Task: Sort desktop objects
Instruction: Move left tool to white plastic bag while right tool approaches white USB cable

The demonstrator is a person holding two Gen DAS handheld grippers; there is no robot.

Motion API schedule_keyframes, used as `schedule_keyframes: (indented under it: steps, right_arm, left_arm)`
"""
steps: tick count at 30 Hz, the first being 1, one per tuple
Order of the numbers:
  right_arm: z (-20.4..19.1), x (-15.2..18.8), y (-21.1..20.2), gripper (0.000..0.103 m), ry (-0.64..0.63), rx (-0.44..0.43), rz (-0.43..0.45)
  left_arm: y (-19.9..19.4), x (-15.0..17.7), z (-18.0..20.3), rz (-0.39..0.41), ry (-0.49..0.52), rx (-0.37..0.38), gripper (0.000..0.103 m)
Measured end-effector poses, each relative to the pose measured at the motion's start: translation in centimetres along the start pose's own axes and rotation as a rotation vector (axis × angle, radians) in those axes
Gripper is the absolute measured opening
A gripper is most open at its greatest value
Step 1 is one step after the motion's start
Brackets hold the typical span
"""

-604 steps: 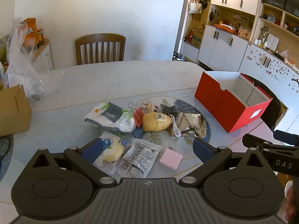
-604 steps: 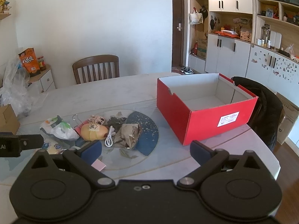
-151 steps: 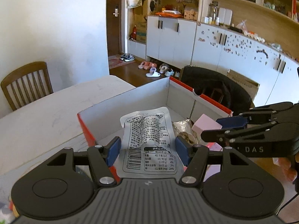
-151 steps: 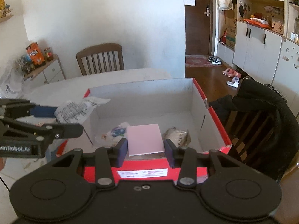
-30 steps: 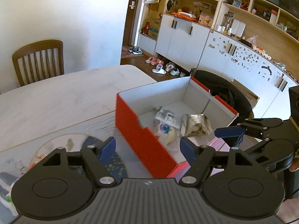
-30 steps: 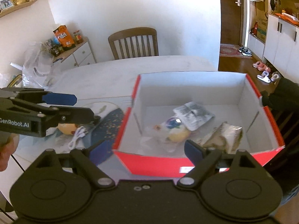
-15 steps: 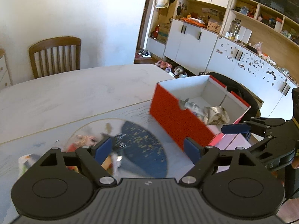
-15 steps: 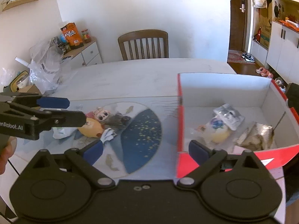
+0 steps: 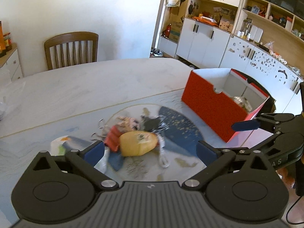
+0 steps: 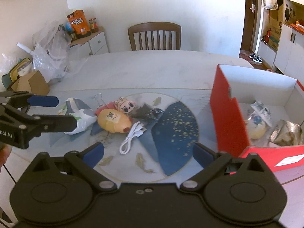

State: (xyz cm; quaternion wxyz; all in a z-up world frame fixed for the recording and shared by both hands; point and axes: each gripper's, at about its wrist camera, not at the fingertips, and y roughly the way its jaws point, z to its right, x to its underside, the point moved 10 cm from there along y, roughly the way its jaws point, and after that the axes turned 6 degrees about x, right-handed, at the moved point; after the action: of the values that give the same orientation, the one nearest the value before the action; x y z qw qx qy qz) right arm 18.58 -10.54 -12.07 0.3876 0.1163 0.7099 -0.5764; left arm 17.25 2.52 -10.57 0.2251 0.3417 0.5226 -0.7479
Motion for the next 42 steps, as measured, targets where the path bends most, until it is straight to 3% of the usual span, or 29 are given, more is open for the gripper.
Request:
schedule_keyframes:
  steps: [20, 29, 35, 42]
  right_arm:
    - [-3.9, 0.9, 6.4, 0.098, -0.002, 0.068, -0.044]
    - [-4.6, 0.5, 7.9, 0.094, -0.021, 0.073, -0.061]
    - [-4.8, 0.3, 9.2, 0.092, -0.026, 0.086, -0.070]
    - [-5.1, 0.5, 10.6, 0.077, -0.042, 0.084, -0.096]
  left_arm:
    - [1.5, 2.0, -10.1, -0.006, -0.018, -0.114, 0.103]
    - [2.8, 1.9, -14.1, -0.052, 0.012, -0.085, 0.103]
    - [4.2, 2.0, -15.7, -0.064, -0.048, -0.032, 0.103]
    - [5.9, 3.1, -15.3, -0.104, -0.043, 0.003, 0.103]
